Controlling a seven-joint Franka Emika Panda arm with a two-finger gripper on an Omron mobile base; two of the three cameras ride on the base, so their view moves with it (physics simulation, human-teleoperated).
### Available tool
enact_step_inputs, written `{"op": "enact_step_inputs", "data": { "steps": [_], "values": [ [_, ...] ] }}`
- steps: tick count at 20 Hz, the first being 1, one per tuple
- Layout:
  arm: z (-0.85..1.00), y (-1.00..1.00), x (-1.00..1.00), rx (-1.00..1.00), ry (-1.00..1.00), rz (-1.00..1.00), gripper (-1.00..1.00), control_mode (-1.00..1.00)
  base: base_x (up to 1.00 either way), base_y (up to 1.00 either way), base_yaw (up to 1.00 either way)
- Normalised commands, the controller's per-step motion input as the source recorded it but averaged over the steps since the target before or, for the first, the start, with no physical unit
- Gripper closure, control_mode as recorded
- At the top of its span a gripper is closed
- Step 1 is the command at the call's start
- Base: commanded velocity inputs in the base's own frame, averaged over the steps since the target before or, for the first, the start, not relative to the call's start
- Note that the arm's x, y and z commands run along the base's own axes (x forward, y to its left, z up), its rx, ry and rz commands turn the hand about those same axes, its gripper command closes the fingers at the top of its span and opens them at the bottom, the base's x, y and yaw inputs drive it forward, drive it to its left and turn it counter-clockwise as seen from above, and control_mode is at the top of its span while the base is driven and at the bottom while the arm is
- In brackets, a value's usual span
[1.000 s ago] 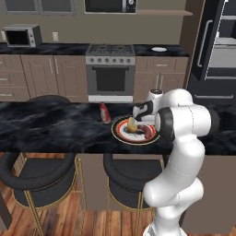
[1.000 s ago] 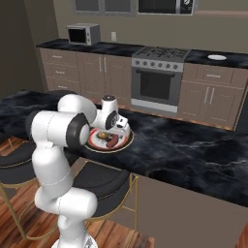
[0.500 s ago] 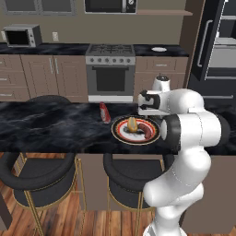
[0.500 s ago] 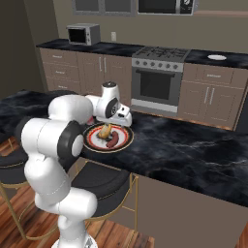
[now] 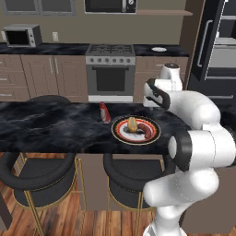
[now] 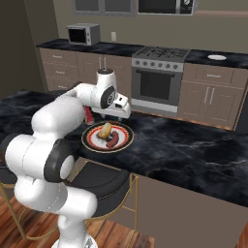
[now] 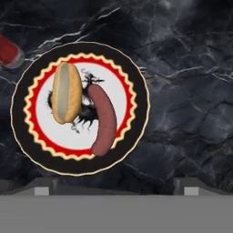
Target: Move the hot dog bun to the plate on the dining table and place the condiment next to that plate. Then navigate to the fridge and take the sausage and place it on the plate as well.
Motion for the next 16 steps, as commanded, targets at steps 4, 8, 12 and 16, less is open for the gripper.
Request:
{"op": "enact_step_inputs", "data": {
  "steps": [4, 8, 12, 16],
  "values": [
    [0.48, 0.00, -0.90, 0.00, -0.22, 0.00, -1.00, -1.00, 0.00, 0.00, 0.00],
    [0.50, 0.00, -0.89, 0.00, -0.24, 0.00, -1.00, -1.00, 0.00, 0.00, 0.00],
    [0.48, 0.00, -0.90, 0.00, -0.24, 0.00, -1.00, -1.00, 0.00, 0.00, 0.00],
    [0.37, 0.00, -0.88, 0.00, -0.25, 0.00, -1.00, -1.00, 0.00, 0.00, 0.00]
  ]
}}
